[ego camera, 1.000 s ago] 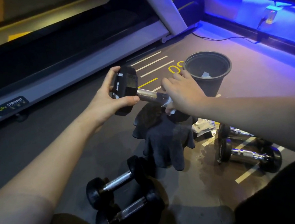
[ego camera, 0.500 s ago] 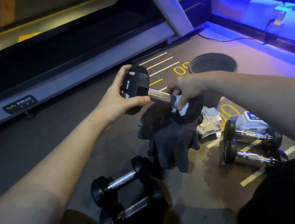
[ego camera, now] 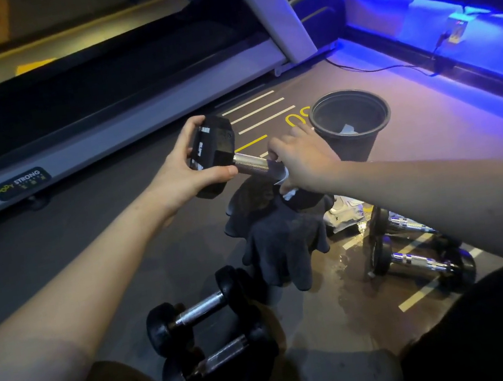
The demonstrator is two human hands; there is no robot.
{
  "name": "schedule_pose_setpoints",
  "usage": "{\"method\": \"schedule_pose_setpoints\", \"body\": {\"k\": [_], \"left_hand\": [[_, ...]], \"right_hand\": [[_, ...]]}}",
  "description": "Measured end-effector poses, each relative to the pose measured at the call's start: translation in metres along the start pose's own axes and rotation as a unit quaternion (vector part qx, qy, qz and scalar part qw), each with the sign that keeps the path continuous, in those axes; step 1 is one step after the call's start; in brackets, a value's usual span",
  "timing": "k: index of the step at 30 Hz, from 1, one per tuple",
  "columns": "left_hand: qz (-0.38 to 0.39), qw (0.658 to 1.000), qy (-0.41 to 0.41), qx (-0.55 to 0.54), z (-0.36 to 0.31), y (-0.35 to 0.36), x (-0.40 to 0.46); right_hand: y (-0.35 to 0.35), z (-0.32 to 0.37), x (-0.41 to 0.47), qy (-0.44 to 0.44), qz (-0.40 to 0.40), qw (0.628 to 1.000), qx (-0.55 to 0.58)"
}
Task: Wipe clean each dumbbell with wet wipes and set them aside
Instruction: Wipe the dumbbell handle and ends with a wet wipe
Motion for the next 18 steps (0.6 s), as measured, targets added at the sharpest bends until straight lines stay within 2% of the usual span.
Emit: {"method": "schedule_pose_setpoints", "body": {"k": [4, 7, 10, 12, 15, 18], "left_hand": [[-0.001, 1.000, 0.009, 0.007, -0.002, 0.001, 0.000], [0.002, 1.000, 0.010, 0.012, -0.002, 0.001, 0.000], [0.009, 1.000, 0.018, 0.021, -0.002, 0.000, 0.000], [0.016, 0.999, 0.019, 0.020, -0.002, 0.001, 0.000], [0.017, 1.000, 0.015, 0.017, -0.001, 0.001, 0.000], [0.013, 1.000, 0.010, 0.010, 0.000, -0.001, -0.001]], "right_hand": [[-0.006, 0.001, 0.003, 0.022, 0.059, 0.995, 0.078], [-0.010, 0.000, 0.008, 0.038, 0.136, 0.986, 0.086], [-0.015, -0.005, 0.016, 0.058, 0.243, 0.959, 0.131], [-0.019, -0.008, 0.019, 0.068, 0.284, 0.944, 0.153], [-0.020, -0.004, 0.016, 0.054, 0.263, 0.954, 0.133], [-0.014, -0.001, 0.009, 0.006, 0.163, 0.984, 0.068]]}}
Point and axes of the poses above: each hand's wrist, its own x-axis towards the middle knuckle, its own y-axis out of the palm, z = x × y, the point moved 4 cm from there along x, towards the middle knuckle, and after that the axes turned 14 degrees about x, right-handed, at the moved point
